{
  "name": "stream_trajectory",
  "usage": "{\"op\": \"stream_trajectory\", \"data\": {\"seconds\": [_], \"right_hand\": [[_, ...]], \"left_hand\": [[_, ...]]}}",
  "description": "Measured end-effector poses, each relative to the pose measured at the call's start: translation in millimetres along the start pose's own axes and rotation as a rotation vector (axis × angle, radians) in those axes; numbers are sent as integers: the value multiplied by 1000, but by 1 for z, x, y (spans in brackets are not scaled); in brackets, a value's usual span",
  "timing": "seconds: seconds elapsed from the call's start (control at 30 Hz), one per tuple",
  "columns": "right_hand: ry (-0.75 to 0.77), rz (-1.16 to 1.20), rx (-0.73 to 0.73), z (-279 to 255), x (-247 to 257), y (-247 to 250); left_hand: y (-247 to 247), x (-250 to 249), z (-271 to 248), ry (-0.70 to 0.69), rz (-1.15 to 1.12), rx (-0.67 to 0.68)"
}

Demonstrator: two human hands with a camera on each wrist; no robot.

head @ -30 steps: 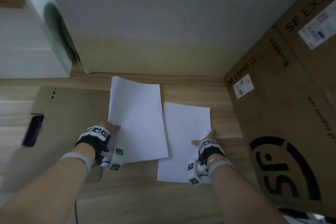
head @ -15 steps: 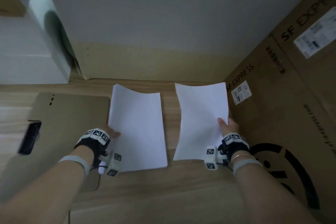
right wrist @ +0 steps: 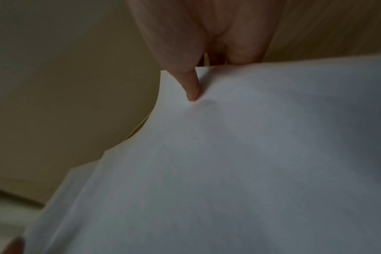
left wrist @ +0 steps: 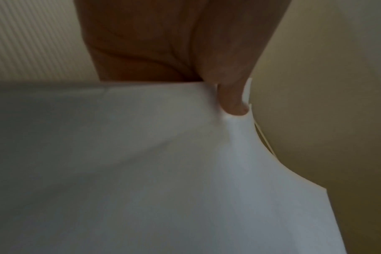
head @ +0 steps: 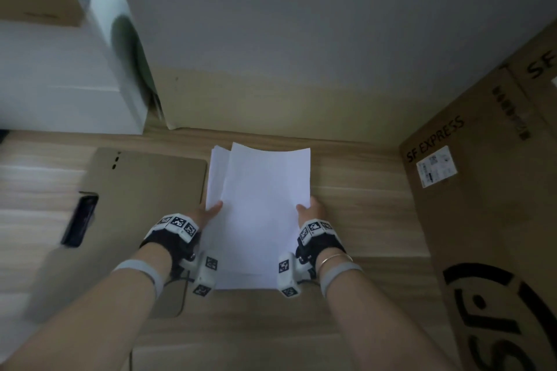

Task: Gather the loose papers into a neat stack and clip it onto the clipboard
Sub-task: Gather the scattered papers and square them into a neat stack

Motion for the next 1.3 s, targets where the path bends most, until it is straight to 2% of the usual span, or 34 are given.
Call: {"op": "stream_trajectory", "data": {"seconds": [0.1, 0.17, 0.3, 0.37, 0.4, 0.5, 0.63, 0.83, 0.97, 1.17, 1.3], "right_hand": [[57, -88, 29, -4, 6, -18], [71, -42, 29, -5, 6, -24], [22, 417, 41, -5, 7, -7], [1, 555, 41, -7, 13, 13], [38, 594, 15, -8, 20, 24], [212, 579, -72, -19, 47, 62], [382, 590, -100, -39, 71, 100], [392, 575, -19, -64, 73, 111], [416, 591, -13, -76, 77, 110], [471, 711, -57, -86, 88, 124], [611, 735, -118, -94, 101, 136]], "left_hand": [[-2, 0, 1, 0, -13, 20], [-5, -9, -10, -13, -44, 18], [-4, -32, -36, -126, -171, -42], [-1, -47, -50, -228, -290, -30], [1, -56, -56, -272, -310, -37], [8, -86, -74, -378, -372, -75], [20, -118, -95, -492, -508, -80], [29, -133, -119, -627, -588, -118], [35, -143, -138, -722, -720, -129], [41, -159, -153, -798, -706, -221], [36, -162, -153, -831, -664, -285]]}}
Point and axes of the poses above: each hand's wrist, its own z-axis towards the middle knuckle, its own y-axis out of the back of the hand, x = y × z, the point moved 1 cm from there along z, towards the middle knuckle, and after that the axes turned 3 degrees about -z, right-handed, at the moved point
